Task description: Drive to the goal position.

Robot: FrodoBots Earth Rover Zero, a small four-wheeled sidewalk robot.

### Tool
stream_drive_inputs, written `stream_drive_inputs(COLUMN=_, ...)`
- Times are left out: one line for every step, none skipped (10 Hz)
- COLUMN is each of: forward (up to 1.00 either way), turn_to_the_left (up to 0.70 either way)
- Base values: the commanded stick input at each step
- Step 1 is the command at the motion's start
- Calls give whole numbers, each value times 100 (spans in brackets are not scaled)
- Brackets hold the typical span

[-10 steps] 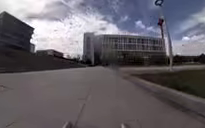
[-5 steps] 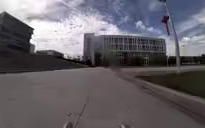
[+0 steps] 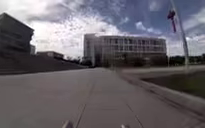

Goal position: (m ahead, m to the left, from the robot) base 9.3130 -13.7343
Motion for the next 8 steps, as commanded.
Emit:
stream_drive_inputs(forward=100, turn_to_the_left=2)
stream_drive_inputs(forward=100, turn_to_the_left=2)
stream_drive_inputs(forward=100, turn_to_the_left=2)
stream_drive_inputs(forward=100, turn_to_the_left=2)
stream_drive_inputs(forward=100, turn_to_the_left=2)
stream_drive_inputs(forward=100, turn_to_the_left=2)
stream_drive_inputs(forward=100, turn_to_the_left=2)
stream_drive_inputs(forward=100, turn_to_the_left=2)
